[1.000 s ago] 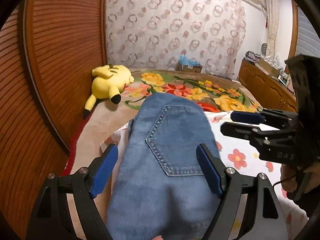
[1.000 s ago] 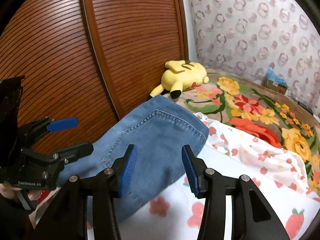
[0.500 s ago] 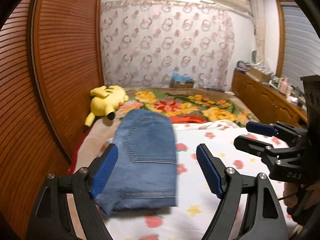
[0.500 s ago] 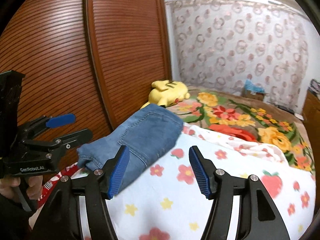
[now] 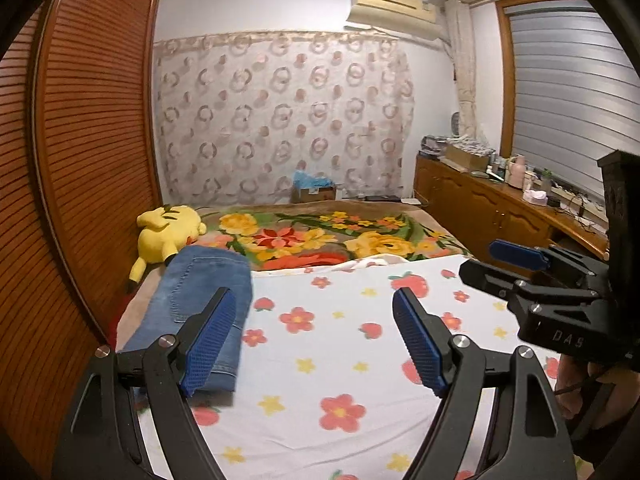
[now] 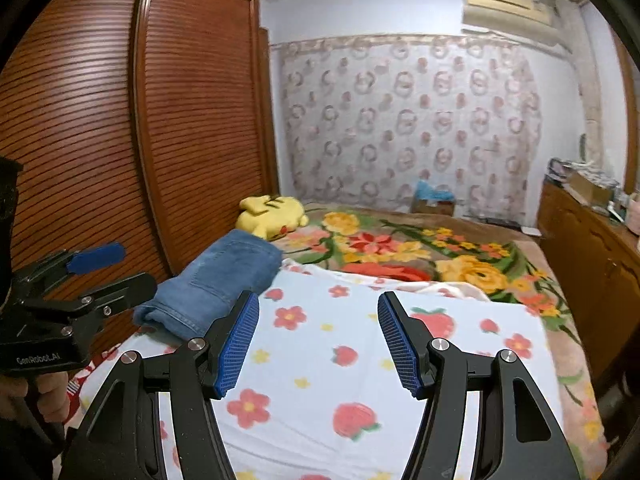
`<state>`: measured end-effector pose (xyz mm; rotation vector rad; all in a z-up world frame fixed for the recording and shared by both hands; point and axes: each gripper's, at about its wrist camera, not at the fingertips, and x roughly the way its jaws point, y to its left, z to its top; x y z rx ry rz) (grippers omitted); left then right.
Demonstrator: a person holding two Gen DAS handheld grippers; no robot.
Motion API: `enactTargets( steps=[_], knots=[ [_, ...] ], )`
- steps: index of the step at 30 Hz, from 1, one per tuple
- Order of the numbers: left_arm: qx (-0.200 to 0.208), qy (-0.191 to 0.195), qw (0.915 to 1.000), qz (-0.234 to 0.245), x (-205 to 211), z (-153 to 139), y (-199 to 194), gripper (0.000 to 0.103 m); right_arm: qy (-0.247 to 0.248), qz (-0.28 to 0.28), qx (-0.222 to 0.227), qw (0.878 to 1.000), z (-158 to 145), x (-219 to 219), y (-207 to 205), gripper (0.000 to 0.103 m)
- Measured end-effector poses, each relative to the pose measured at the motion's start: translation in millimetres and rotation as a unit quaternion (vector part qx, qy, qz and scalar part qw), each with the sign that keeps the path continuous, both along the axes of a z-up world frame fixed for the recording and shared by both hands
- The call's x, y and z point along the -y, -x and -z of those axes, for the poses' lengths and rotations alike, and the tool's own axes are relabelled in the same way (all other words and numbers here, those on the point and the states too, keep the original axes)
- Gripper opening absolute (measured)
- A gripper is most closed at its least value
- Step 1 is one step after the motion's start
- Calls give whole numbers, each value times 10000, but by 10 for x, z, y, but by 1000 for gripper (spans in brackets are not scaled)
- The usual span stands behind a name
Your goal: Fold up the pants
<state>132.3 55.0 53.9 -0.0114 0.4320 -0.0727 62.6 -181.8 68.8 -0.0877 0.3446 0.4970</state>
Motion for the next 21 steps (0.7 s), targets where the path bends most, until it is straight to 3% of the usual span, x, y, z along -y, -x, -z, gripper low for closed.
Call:
enactTargets(
  steps=[9,21],
  knots=[
    [31,64,10000,-16,167,-21,188,81,-80,406,158,9990,48,-121,429,71],
    [36,49,10000,-3,203,-11,235,81,-178,658,188,9975,40,-191,474,73]
  ],
)
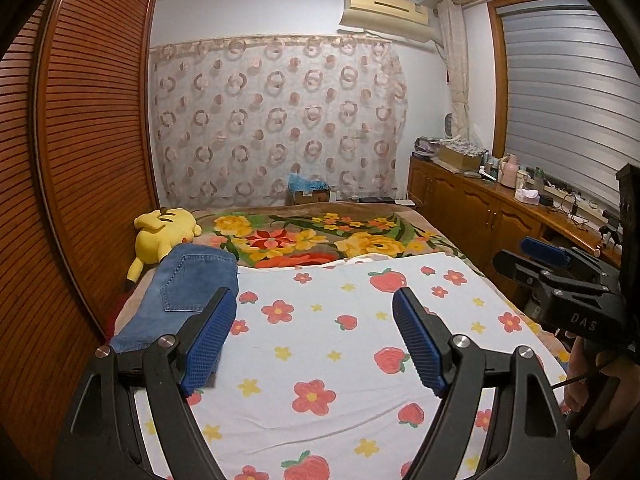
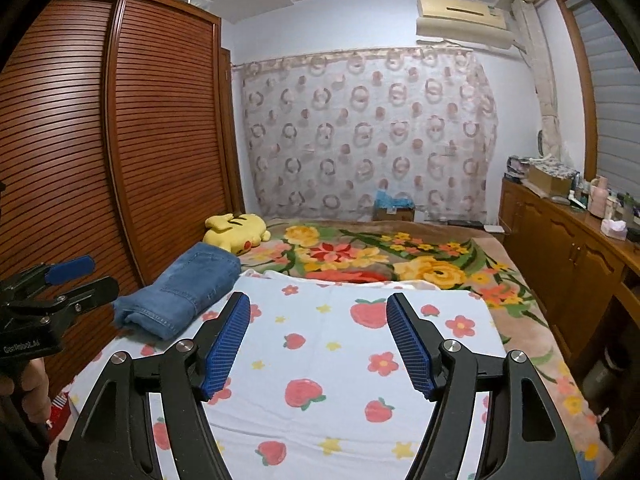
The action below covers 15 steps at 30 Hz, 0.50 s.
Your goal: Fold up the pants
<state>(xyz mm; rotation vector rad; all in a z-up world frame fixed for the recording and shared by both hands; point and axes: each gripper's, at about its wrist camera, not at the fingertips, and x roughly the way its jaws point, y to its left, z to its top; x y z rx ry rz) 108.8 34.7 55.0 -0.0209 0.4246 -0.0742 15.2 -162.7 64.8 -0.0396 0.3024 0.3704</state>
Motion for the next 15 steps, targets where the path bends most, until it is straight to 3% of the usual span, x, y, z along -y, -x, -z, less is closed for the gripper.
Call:
enactTargets(
  steps=[15],
  knots=[
    [-10,3,10000,-10,62,-4,45,81,16,204,71,9998,18,-6,24,73]
  ],
)
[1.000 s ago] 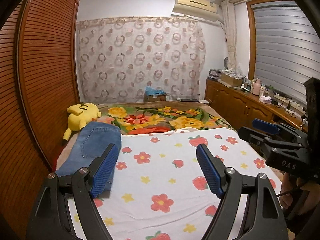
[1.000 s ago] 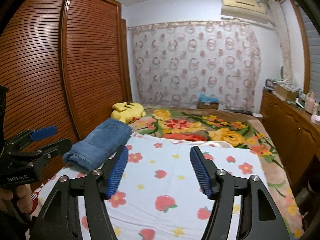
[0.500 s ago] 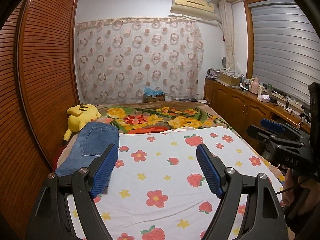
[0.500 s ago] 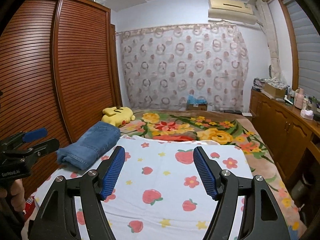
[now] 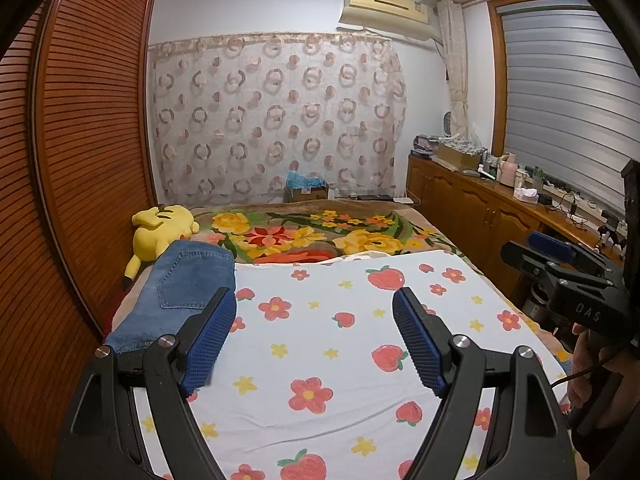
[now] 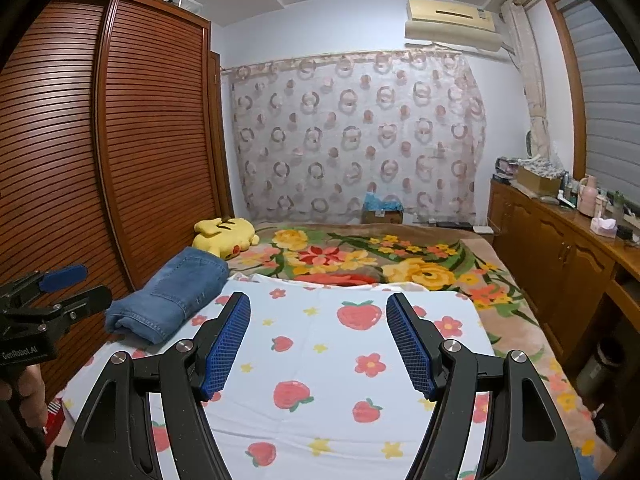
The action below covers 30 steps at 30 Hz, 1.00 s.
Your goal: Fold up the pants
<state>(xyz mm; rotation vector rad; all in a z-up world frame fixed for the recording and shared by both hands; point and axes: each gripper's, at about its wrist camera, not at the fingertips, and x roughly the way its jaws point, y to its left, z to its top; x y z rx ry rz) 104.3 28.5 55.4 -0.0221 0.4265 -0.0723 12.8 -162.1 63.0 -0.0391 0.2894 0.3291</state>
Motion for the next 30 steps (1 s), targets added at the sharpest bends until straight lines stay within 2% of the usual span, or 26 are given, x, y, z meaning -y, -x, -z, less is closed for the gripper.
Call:
enactTargets(
  steps=[30],
  knots=[
    [0,3,10000,5,5,-26,-4,81,6,16,6,10000,19,15,15,73]
  ],
)
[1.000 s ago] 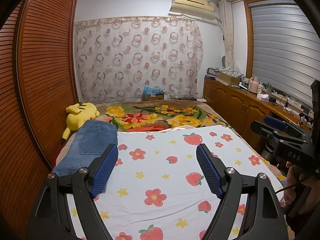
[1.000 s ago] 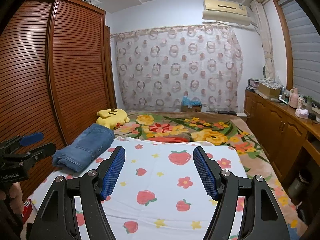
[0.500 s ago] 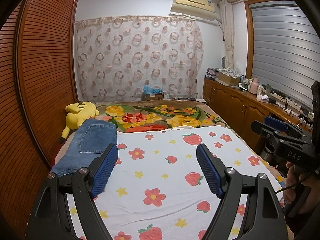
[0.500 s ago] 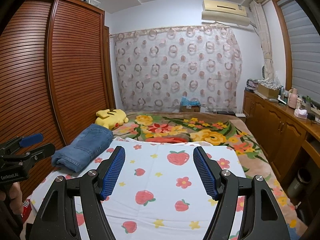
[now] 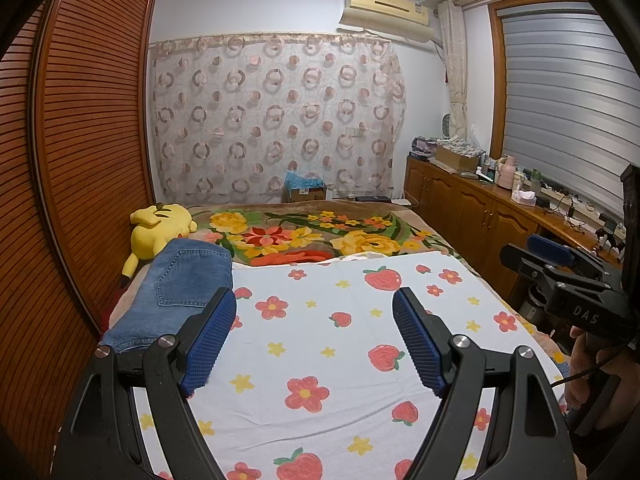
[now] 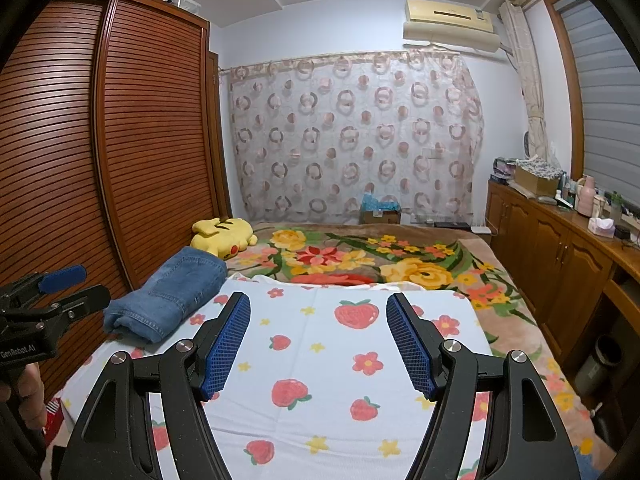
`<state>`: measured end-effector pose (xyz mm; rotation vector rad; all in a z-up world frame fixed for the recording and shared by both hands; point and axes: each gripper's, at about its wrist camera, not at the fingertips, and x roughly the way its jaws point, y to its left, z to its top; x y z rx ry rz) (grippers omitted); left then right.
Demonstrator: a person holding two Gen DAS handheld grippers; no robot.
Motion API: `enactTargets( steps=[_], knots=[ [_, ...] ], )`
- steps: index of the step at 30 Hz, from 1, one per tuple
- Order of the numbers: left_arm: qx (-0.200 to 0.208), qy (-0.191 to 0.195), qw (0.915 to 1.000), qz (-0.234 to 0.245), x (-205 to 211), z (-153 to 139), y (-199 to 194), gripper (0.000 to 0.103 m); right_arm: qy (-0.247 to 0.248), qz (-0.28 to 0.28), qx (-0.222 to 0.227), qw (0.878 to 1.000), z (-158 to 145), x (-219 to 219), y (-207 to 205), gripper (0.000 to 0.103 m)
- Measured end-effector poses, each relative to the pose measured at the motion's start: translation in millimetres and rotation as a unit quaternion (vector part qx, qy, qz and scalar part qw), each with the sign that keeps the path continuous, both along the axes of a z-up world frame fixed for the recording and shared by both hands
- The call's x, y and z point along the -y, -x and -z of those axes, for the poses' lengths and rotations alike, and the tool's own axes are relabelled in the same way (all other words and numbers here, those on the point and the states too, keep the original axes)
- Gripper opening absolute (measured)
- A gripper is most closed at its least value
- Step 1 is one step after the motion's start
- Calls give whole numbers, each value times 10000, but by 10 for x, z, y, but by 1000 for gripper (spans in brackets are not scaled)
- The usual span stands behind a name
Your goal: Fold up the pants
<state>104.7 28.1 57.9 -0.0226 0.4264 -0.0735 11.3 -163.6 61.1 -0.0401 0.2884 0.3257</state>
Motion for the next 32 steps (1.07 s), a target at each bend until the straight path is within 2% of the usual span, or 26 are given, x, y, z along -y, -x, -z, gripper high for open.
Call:
enactTargets(
  steps=[32],
  knots=[
    [-1,10,10000,-2,-19,3,-11,81,-3,40,13,10000,3,22,26,73]
  ],
)
